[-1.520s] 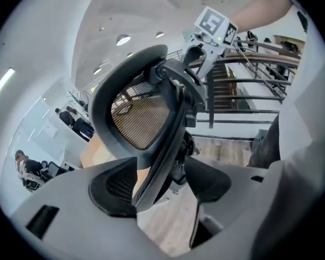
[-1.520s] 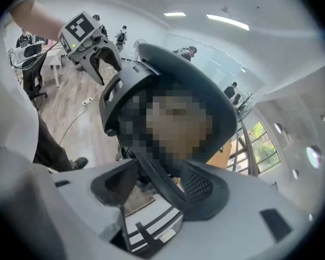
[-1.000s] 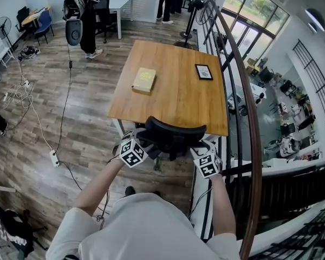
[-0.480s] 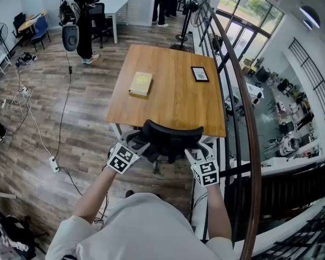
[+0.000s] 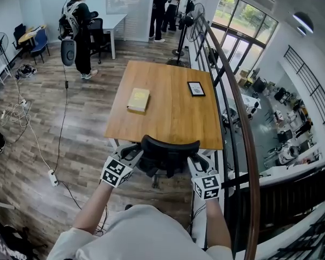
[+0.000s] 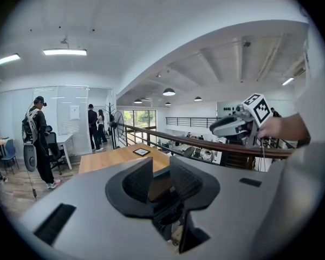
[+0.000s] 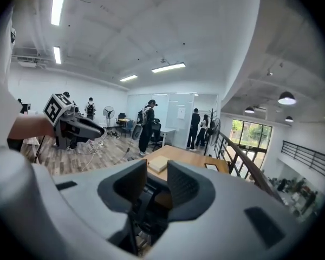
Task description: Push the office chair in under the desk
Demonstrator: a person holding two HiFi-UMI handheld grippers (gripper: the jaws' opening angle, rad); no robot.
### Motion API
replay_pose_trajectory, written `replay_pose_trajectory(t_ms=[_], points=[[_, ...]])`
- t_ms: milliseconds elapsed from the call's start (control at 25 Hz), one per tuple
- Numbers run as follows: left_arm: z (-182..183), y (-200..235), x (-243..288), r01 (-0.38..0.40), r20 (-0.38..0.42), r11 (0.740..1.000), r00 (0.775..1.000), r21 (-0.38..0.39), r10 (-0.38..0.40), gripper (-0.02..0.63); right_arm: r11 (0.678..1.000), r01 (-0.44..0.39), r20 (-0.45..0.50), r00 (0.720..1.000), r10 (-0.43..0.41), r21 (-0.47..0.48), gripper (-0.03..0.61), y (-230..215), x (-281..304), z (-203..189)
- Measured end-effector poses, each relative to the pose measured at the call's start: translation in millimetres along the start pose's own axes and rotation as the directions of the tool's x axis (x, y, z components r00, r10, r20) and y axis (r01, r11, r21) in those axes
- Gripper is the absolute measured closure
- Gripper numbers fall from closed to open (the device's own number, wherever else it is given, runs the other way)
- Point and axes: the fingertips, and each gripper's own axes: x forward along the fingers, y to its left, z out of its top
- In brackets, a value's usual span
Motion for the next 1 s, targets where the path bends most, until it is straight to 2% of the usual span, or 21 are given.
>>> replay_pose_trajectory(t_ms=[240, 400, 640, 1000], points=[[20.5, 4.7, -4.0, -0.001, 0.048, 1.0, 0.999, -0.023, 0.002, 0.594, 0.999, -0.002, 0.079, 0.997, -0.002, 0.053, 0.539, -3.6, -5.9, 19.7], [15.1, 7.6, -4.0, -0.002, 0.056, 0.999, 0.998, -0.046, 0.005, 0.62, 0.999, -0.023, 0.11, 0.994, 0.019, 0.036, 0.575, 4.0, -9.3, 25.4], [20.7, 0.6, -5.0, 0.009, 0.077, 0.999, 0.997, -0.036, -0.007, 0.62, 0.998, -0.009, 0.143, 0.99, 0.0, 0.062, 0.577, -2.5, -14.1, 31.1], [23.3, -2.5, -4.9, 0.018, 0.093, 0.999, 0.996, -0.033, -0.015, 0.62, 0.998, -0.014, 0.144, 0.99, 0.005, 0.063, 0.577, 4.2, -14.4, 31.9]])
